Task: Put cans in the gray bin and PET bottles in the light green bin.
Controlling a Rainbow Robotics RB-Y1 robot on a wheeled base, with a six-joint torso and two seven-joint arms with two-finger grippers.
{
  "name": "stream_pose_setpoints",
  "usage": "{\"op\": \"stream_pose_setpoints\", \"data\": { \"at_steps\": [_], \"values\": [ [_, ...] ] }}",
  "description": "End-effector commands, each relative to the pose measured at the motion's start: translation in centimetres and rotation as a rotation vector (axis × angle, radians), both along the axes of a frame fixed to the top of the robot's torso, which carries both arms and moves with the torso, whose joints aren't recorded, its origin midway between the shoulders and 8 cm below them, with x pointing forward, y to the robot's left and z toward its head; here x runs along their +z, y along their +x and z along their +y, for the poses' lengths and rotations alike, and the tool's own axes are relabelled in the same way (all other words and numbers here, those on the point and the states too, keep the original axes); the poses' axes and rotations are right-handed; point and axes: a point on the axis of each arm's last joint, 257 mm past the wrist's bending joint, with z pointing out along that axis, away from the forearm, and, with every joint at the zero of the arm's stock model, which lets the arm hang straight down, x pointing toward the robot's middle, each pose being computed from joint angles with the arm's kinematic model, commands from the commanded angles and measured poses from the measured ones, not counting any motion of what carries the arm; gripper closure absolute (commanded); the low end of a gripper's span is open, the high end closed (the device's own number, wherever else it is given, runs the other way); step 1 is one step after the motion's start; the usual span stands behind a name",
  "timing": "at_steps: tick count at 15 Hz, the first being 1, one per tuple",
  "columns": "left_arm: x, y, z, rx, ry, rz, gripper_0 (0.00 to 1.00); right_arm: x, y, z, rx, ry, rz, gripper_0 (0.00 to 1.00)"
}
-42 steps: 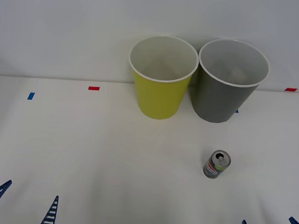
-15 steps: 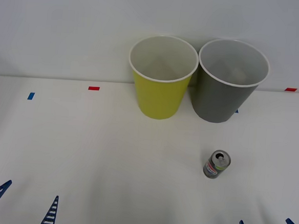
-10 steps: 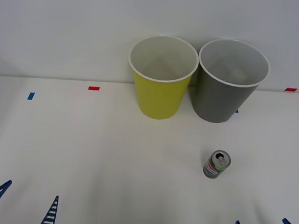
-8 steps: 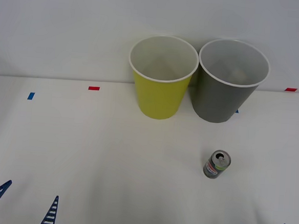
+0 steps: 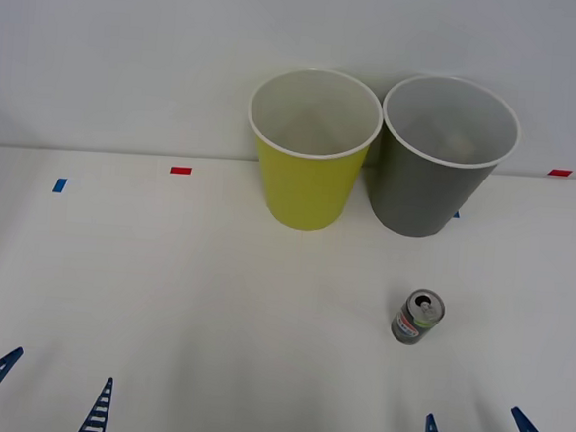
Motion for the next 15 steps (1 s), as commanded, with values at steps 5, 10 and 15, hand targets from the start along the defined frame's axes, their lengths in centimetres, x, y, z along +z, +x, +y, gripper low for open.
{"op": "stream_pose_setpoints", "data": {
  "at_steps": [5, 10, 15],
  "values": [
    [0.0, 0.0, 0.0, 0.0, 0.0, 0.0, 0.0, -0.7, 5.0, -0.5, -0.033, -0.027, -0.047, 0.0],
    [0.0, 0.0, 0.0, 0.0, 0.0, 0.0, 0.0, -0.5, 7.6, -0.3, -0.039, -0.054, -0.044, 0.0],
    [0.0, 0.0, 0.0, 0.0, 0.0, 0.0, 0.0, -0.6, 9.9, 0.6, -0.026, -0.051, -0.027, 0.0]
  ]
}}
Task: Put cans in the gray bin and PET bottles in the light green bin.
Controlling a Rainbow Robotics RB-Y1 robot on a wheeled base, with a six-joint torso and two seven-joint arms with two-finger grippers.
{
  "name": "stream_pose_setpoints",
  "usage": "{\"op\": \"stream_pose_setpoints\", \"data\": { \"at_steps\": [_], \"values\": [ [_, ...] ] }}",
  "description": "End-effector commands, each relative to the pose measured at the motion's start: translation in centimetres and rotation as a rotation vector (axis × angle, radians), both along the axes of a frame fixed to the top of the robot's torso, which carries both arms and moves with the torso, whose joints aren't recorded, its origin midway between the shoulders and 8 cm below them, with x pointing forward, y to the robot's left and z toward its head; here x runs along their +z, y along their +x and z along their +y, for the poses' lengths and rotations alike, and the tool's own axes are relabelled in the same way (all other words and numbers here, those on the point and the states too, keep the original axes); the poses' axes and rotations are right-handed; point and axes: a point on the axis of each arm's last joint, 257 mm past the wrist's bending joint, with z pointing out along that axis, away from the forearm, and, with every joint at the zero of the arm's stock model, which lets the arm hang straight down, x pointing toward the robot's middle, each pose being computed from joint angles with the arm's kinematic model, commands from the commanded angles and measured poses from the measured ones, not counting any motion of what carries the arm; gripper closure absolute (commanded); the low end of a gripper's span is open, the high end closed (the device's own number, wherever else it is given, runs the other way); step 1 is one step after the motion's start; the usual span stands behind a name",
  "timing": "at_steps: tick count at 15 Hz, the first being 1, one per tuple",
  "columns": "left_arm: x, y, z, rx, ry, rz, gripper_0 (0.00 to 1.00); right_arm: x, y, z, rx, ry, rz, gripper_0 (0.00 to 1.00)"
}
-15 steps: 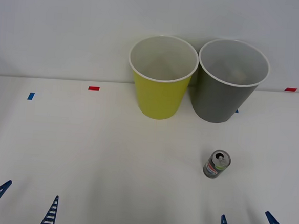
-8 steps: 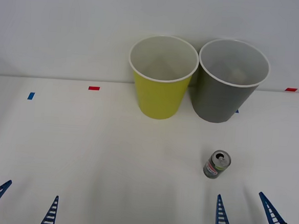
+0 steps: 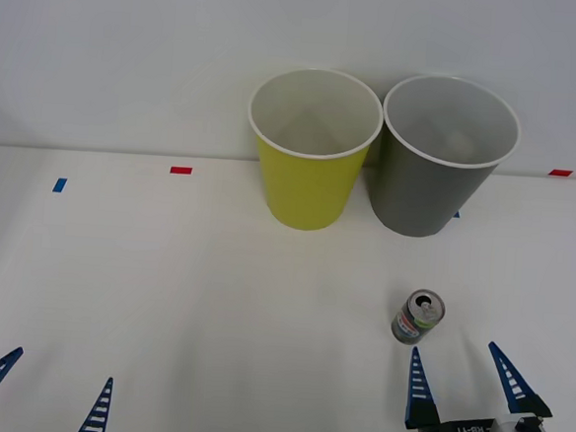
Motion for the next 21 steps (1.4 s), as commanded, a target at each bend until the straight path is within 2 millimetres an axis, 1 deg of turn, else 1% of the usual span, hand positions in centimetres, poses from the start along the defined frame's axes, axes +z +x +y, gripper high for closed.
{"op": "stream_pose_setpoints", "data": {
  "at_steps": [1, 3, 7, 14, 17, 21],
  "values": [
    [0.0, 0.0, 0.0, 0.0, 0.0, 0.0, 0.0, -0.1, 1.5, 1.0, 0.014, 0.005, 0.014, 0.0],
    [0.0, 0.0, 0.0, 0.0, 0.0, 0.0, 0.0, 0.2, 2.7, 1.5, 0.026, 0.007, 0.013, 0.0],
    [0.0, 0.0, 0.0, 0.0, 0.0, 0.0, 0.0, 0.3, 4.2, 1.6, 0.035, -0.002, 0.027, 0.0],
    [0.0, 0.0, 0.0, 0.0, 0.0, 0.0, 0.0, 0.1, 5.3, 2.0, 0.039, 0.0, 0.048, 0.0],
    [0.0, 0.0, 0.0, 0.0, 0.0, 0.0, 0.0, 0.1, 6.1, 2.0, 0.031, -0.004, 0.059, 0.0],
    [0.0, 0.0, 0.0, 0.0, 0.0, 0.0, 0.0, 0.0, 6.6, 1.8, 0.024, -0.001, 0.068, 0.0]
  ]
}}
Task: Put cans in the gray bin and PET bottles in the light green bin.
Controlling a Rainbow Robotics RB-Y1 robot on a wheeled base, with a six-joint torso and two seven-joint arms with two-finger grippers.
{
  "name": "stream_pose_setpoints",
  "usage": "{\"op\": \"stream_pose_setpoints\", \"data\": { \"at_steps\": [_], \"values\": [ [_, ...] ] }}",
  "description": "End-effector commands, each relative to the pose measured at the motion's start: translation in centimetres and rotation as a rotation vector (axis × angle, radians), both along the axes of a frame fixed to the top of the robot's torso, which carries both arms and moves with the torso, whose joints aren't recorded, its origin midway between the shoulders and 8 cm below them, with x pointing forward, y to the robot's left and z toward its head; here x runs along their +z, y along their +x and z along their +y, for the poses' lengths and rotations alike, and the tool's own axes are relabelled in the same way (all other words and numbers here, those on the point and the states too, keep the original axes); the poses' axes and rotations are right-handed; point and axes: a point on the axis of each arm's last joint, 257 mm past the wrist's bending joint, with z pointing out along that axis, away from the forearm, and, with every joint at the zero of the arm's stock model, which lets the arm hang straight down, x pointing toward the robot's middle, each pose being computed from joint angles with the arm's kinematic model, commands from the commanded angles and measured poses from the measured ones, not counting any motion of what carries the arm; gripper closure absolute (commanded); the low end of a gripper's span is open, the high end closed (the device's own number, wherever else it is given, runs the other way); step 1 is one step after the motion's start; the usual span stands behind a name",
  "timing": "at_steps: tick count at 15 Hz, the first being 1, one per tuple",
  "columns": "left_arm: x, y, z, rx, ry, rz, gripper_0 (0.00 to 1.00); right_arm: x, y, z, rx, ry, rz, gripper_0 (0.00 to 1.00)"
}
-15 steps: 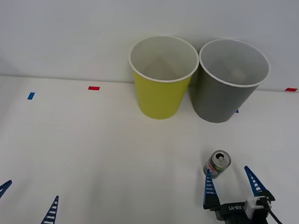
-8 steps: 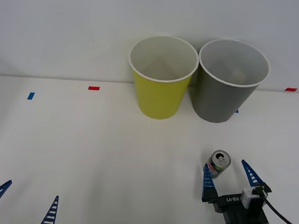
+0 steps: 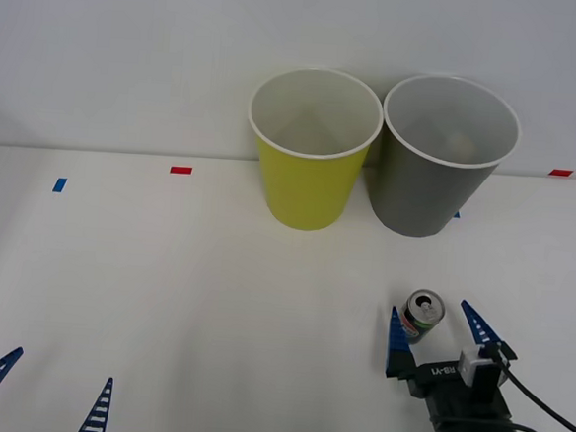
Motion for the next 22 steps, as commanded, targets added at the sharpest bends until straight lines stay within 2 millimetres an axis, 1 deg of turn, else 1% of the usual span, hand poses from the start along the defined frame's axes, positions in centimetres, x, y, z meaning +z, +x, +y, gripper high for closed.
{"op": "stream_pose_setpoints", "data": {
  "at_steps": [1, 6, 7, 8, 9, 10, 13, 18, 19, 20, 22],
  "values": [
    [0.0, 0.0, 0.0, 0.0, 0.0, 0.0, 0.0, -0.1, 0.4, -0.2, -0.004, -0.005, 0.009, 0.0],
    [0.0, 0.0, 0.0, 0.0, 0.0, 0.0, 0.0, 0.4, 1.0, 0.0, 0.002, 0.0, 0.0, 0.0],
    [0.0, 0.0, 0.0, 0.0, 0.0, 0.0, 0.0, 0.4, 1.0, -0.1, 0.002, 0.002, 0.001, 0.19],
    [0.0, 0.0, 0.0, 0.0, 0.0, 0.0, 0.0, 0.4, 1.0, -0.1, 0.004, 0.005, 0.002, 0.59],
    [0.0, 0.0, 0.0, 0.0, 0.0, 0.0, 0.0, 0.3, 1.0, -0.1, 0.004, 0.004, 0.002, 0.82],
    [0.0, 0.0, 0.0, 0.0, 0.0, 0.0, 0.0, 0.4, 0.9, 0.0, 0.006, 0.003, 0.001, 0.9],
    [0.0, 0.0, 0.0, 0.0, 0.0, 0.0, 0.0, 0.2, 0.9, 0.1, 0.008, 0.0, 0.004, 0.93],
    [0.0, 0.0, 0.0, 0.0, 0.0, 0.0, 0.0, 0.1, 0.7, 0.2, 0.004, 0.001, 0.008, 0.94],
    [0.0, 0.0, 0.0, 0.0, 0.0, 0.0, 0.0, 0.2, 0.6, 0.2, 0.004, 0.0, 0.005, 0.95],
    [0.0, 0.0, 0.0, 0.0, 0.0, 0.0, 0.0, 0.8, 0.6, 0.1, 0.007, -0.006, -0.004, 0.96],
    [0.0, 0.0, 0.0, 0.0, 0.0, 0.0, 0.0, 1.9, 0.1, 0.0, 0.002, -0.026, 0.046, 0.96]
  ]
}}
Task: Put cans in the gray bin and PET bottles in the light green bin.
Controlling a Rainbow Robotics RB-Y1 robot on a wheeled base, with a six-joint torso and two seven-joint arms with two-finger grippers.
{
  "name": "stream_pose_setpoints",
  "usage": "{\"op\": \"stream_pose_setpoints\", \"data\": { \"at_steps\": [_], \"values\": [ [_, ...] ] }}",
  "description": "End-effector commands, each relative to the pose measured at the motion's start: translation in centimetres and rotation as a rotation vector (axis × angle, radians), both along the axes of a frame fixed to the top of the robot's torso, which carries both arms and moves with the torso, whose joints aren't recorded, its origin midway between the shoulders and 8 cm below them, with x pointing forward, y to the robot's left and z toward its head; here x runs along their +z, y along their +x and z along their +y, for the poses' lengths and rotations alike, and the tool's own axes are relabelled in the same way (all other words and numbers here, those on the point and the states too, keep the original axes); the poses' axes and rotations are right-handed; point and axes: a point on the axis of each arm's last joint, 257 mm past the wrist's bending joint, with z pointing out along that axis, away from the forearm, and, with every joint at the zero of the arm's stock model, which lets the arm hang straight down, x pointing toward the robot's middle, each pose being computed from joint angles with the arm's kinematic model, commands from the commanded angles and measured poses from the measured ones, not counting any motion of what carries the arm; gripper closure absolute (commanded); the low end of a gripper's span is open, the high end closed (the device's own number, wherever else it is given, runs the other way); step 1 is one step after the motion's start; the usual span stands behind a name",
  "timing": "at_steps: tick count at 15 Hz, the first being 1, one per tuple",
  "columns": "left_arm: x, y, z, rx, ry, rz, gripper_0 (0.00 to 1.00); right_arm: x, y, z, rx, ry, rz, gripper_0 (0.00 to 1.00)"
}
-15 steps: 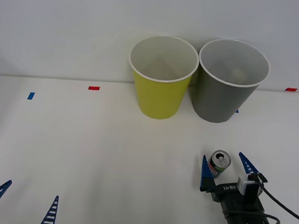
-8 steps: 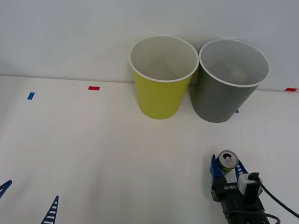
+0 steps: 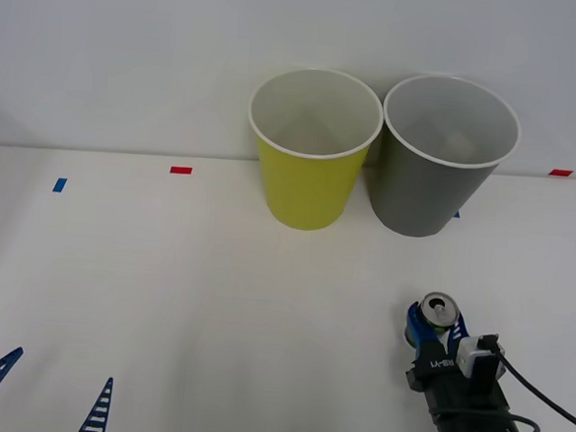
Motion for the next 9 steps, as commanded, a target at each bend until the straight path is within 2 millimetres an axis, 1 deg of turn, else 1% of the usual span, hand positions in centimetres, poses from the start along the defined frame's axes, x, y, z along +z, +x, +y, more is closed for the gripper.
{"op": "stream_pose_setpoints", "data": {
  "at_steps": [1, 3, 5, 7, 9],
  "values": [
    [0.0, 0.0, 0.0, 0.0, 0.0, 0.0, 0.0, 2.3, -1.0, -0.2, -0.011, -0.032, 0.09, 0.96],
    [0.0, 0.0, 0.0, 0.0, 0.0, 0.0, 0.0, 5.3, -2.3, 0.3, -0.014, -0.026, 0.134, 0.96],
    [0.0, 0.0, 0.0, 0.0, 0.0, 0.0, 0.0, 8.4, -3.4, 0.7, -0.003, -0.018, 0.137, 0.97],
    [0.0, 0.0, 0.0, 0.0, 0.0, 0.0, 0.0, 10.6, -3.8, 1.1, 0.014, -0.019, 0.132, 0.97],
    [0.0, 0.0, 0.0, 0.0, 0.0, 0.0, 0.0, 12.5, -3.3, 1.6, 0.025, -0.009, 0.13, 0.97]
  ]
}}
